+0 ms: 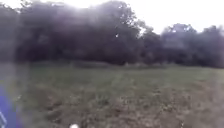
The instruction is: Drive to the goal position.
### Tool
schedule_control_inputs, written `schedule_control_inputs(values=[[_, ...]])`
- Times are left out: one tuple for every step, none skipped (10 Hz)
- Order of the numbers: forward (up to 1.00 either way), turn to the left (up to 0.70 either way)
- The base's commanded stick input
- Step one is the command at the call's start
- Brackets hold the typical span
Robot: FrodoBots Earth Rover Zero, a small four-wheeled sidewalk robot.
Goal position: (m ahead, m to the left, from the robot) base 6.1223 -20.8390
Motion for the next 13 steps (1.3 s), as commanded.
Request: schedule_control_inputs(values=[[0.7,-0.3],[0.7,-0.15],[0.7,0.0],[0.7,0.0],[0.7,0.0],[0.7,0.0],[0.7,0.0],[0.7,0.0],[0.7,0.0],[0.7,0.0],[0.7,0.0],[0.7,0.0],[0.7,0.0]])
